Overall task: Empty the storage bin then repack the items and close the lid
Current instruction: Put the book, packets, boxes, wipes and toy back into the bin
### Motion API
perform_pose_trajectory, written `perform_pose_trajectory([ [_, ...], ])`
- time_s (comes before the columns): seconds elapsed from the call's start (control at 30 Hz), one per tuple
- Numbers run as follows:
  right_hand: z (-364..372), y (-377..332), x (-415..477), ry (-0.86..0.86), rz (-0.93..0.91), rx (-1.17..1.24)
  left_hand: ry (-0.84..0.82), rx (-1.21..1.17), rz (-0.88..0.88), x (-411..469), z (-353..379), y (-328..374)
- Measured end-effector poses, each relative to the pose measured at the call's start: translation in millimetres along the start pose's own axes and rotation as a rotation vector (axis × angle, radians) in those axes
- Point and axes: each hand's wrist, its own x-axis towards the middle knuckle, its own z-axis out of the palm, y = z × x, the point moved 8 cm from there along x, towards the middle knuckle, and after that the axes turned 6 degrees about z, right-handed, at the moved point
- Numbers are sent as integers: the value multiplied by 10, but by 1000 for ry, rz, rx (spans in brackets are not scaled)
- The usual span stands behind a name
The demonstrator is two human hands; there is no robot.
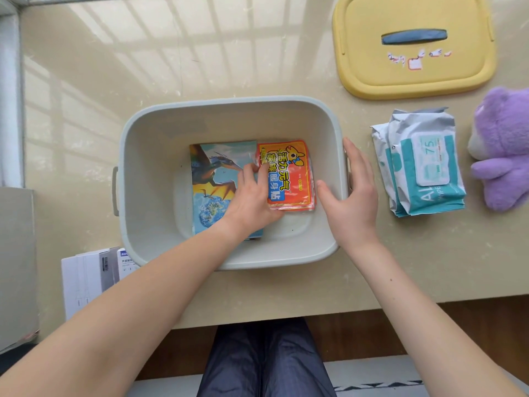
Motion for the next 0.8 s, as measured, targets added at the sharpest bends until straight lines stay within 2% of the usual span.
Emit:
perform_pose_trajectory([
  [0.2, -3, 5, 1, 7, -13, -3, 33, -230, -23, -6, -3, -55],
  [0.33, 0, 1, 3, 4, -23, -3, 52, -438, -227, -16, -22, -237],
  [0.5, 19, 9, 16, -13, -21, -10, 73, -487, -282, -17, -40, -310],
  [0.8, 22, 16, 10, -18, -38, -50, -26, -484, -325, -57, -151, -309],
])
